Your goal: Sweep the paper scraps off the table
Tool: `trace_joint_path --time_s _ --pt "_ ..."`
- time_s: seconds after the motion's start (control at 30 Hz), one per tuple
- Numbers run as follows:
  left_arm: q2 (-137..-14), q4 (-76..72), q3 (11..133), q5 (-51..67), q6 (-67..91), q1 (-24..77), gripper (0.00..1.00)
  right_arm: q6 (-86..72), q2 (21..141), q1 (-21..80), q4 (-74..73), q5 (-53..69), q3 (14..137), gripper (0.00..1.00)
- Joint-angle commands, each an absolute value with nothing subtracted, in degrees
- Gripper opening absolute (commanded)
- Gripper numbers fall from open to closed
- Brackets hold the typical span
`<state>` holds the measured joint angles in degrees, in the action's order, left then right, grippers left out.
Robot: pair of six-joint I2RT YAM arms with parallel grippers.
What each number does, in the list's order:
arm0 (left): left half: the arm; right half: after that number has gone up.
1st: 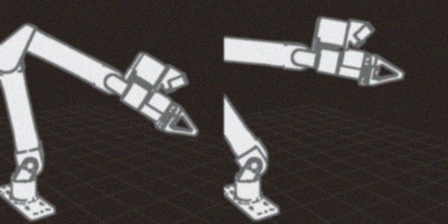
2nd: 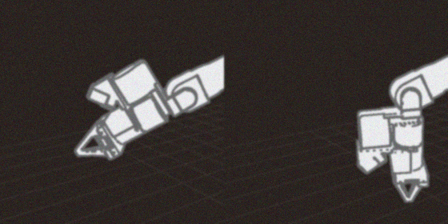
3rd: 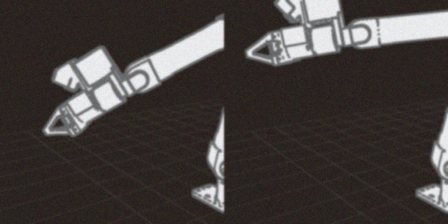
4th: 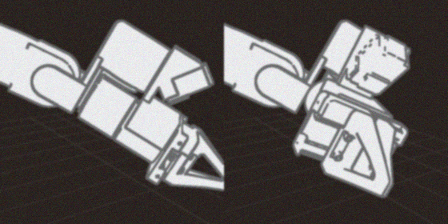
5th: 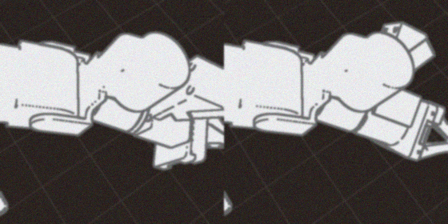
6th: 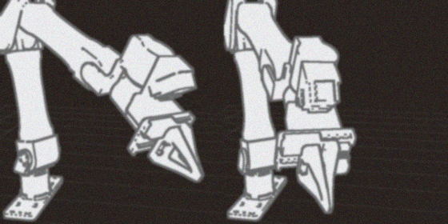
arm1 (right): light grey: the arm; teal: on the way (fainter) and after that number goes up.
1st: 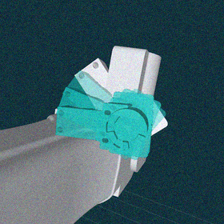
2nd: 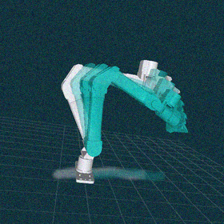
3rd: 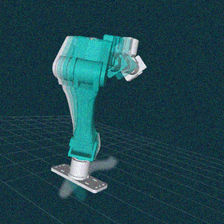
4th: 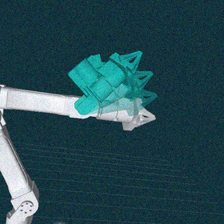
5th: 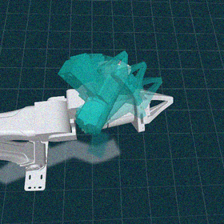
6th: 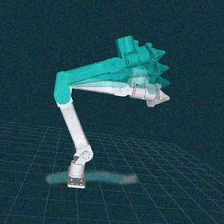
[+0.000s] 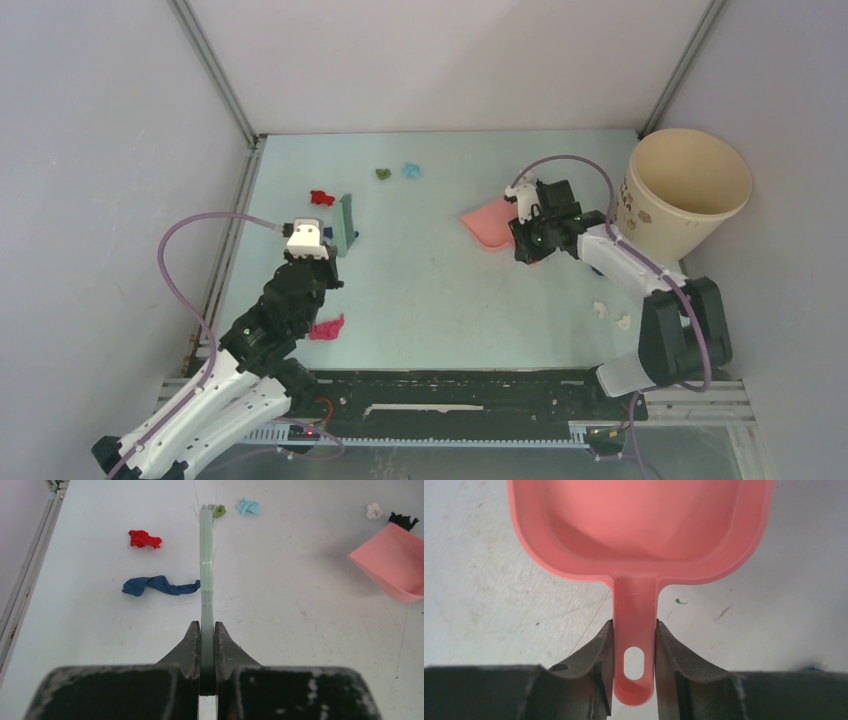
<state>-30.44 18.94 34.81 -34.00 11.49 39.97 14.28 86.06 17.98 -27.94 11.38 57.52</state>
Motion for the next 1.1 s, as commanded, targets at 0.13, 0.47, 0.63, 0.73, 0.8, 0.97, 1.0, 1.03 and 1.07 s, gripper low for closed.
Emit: trace_joint_path --time_s 0.13,0.47,0.63,0.73,0.8,0.97,1.0,1.03,1.07 --pt "-41.09 30.27 46.82 -36.34 17.54 39.58 0.0 17.8 71.68 17.63 -36.49 14.92 54.11 0.05" --pt "-56.29 65.14 68.47 -39.43 21.68 39.64 0.0 22.27 60.93 17.29 -38.37 18.63 47.8 0.0" --pt "-63.63 75.92 70.71 -47.91 24.41 39.64 0.0 22.55 59.73 17.31 -37.3 19.04 47.81 0.0" --pt "-65.75 76.78 71.28 -49.47 24.88 39.16 0.0 22.84 58.92 17.51 -37.42 19.27 47.81 0.0" --pt "-66.89 76.82 71.64 -51.32 24.39 37.56 0.0 23.37 58.71 17.65 -38.15 19.65 47.81 0.0" --pt "-73.09 76.93 71.69 -48.35 24.41 36.18 0.0 23.9 58.45 18.02 -38.85 19.89 47.81 0.0" --pt "-74.05 76.78 71.52 -46.19 24.46 36.18 0.0 23.91 58.4 18.08 -38.73 19.71 47.81 0.0" --pt "-74.48 76.54 71.23 -43.73 24.33 36.12 0.0 23.9 58.36 18.21 -38.59 19.31 47.77 0.0" --pt "-74.72 76.14 70.76 -41.37 24.26 36.19 0.0 23.86 58.36 18.46 -38.46 18.76 47.8 0.0"
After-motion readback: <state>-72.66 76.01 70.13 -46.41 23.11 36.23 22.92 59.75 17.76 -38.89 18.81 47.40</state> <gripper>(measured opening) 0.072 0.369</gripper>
